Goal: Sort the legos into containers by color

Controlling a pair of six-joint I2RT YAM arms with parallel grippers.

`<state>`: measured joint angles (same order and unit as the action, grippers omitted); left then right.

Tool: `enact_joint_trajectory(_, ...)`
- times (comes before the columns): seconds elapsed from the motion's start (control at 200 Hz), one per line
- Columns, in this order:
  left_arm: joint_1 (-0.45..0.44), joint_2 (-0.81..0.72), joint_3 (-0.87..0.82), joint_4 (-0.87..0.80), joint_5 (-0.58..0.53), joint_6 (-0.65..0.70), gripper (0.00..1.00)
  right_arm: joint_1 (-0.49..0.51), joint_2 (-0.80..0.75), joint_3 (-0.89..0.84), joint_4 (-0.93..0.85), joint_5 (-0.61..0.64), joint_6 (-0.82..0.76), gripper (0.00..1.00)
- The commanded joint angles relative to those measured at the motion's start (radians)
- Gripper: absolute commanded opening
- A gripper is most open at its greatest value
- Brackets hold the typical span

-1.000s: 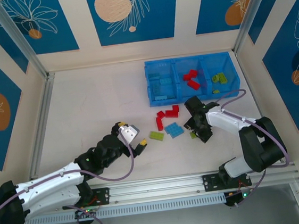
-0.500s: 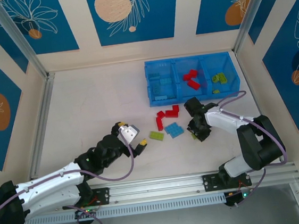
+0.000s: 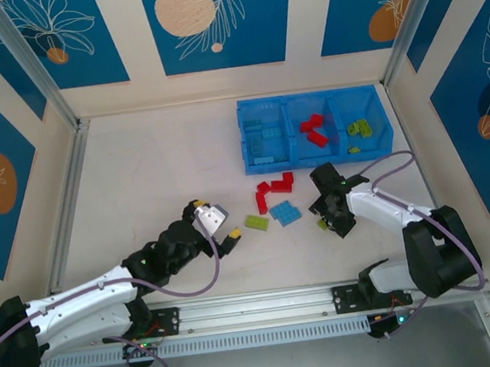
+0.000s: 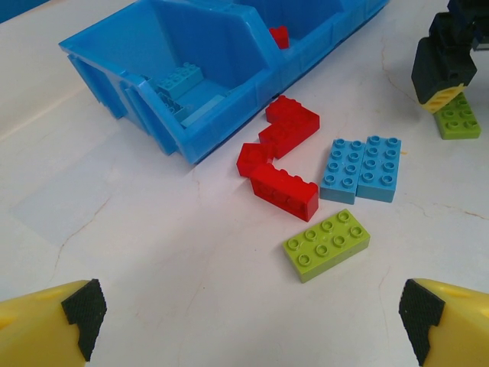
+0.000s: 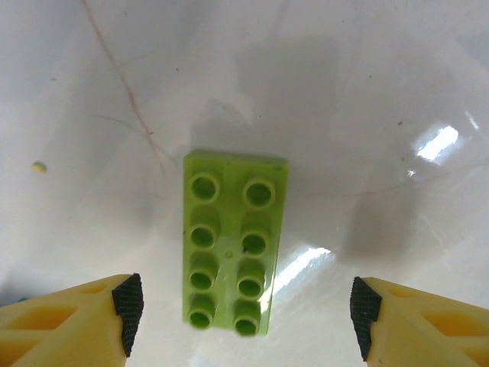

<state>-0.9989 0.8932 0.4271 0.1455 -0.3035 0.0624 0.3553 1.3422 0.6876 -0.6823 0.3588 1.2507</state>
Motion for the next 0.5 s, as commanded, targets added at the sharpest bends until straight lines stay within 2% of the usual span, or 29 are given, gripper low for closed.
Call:
enact_joint_trajectory(0.0,0.006,-0.017,0.01,0.014,0.01,0.001,1.0,-0.011,0.067,0.033,-0.013,-0.007,-0.053,0.72)
enact_joint_trajectory(0.05,0.007,-0.017,0.01,0.013,0.01,0.001,1.0,-0.011,0.094,0.044,-0.018,-0.007,-0.058,0.66)
enact_joint_trajectory(0.13,0.006,-0.019,0.011,0.011,0.012,0.001,1.0,-0.012,0.117,0.045,-0.016,-0.012,-0.057,0.5)
enact_joint_trajectory(0.24,0.006,-0.025,0.011,0.008,0.011,0.001,1.0,-0.013,0.091,0.022,-0.007,-0.01,-0.037,0.36)
enact_joint_trajectory(0.315,0.006,-0.03,0.01,0.009,0.01,0.002,1.0,-0.015,0.037,0.008,-0.008,-0.004,-0.03,0.31)
enact_joint_trajectory(0.495,0.006,-0.035,0.007,0.011,0.012,0.001,1.0,-0.007,-0.196,0.018,-0.028,0.073,-0.07,0.3)
